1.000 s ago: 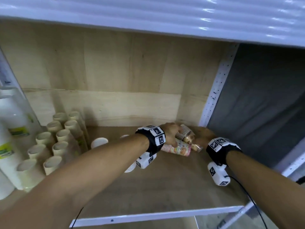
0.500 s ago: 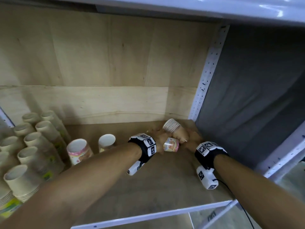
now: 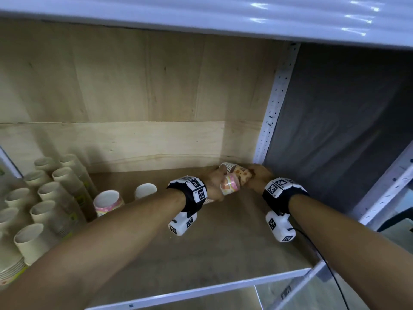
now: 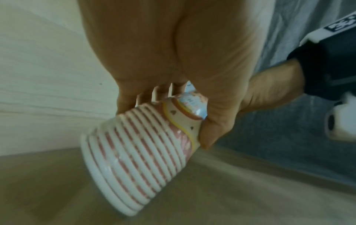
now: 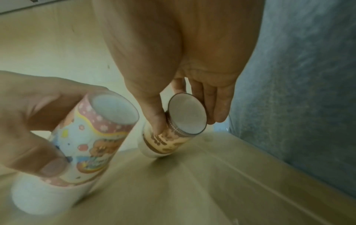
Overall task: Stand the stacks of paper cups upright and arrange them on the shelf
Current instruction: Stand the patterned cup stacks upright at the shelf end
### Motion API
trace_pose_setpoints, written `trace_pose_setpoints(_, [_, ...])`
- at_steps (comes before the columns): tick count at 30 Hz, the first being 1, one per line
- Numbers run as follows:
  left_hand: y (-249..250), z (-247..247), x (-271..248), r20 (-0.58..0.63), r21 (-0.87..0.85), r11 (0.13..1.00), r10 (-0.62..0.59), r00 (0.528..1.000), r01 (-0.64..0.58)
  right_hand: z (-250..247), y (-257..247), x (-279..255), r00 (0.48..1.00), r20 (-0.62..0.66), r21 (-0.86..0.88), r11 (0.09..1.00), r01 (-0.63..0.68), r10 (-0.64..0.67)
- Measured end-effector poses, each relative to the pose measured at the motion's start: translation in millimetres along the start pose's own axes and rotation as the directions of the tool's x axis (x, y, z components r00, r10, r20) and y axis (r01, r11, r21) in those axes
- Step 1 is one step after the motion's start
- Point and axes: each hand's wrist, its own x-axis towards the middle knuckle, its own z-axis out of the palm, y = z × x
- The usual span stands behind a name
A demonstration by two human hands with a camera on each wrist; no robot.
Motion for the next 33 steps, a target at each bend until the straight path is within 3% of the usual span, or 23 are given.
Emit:
trace_pose_setpoints(5, [3,-20,-7,-0.147,-0.155,0.988,-0.009,0.989,-0.015,-24,-26,0,0.999,-0.012,-0.074,0.997,0.029,-0.030])
trace_pose_setpoints(10, [-1,-30,-11,-0.197,-0.253,0.967,-0.082,0.977,0.030,-36,-44,-7,0.993,-0.015,-0.093,0.989,0.114,-0.116])
trace_pose_setpoints(21, [-9,-19,-22,-0.110,-0.318,0.935,-0.203,0.973,0.159,-31,-60,-26,0.979,0.131,-0.171,0.969,0.176,-0.155])
trace_pose_setpoints(27, [-12,-17,-25,-0.077,-0.280,0.945,-0.196,0.978,0.167,-25,-55,-32,0.978,0.138,-0.111,0.979,0.172,-0.156])
trace_pose_setpoints(33, [-8,-30,-24,-0.043,-0.238,0.961,-0.154,0.987,0.140,-37,-63,-40,0.964,0.233,-0.149,0.974,0.168,-0.131])
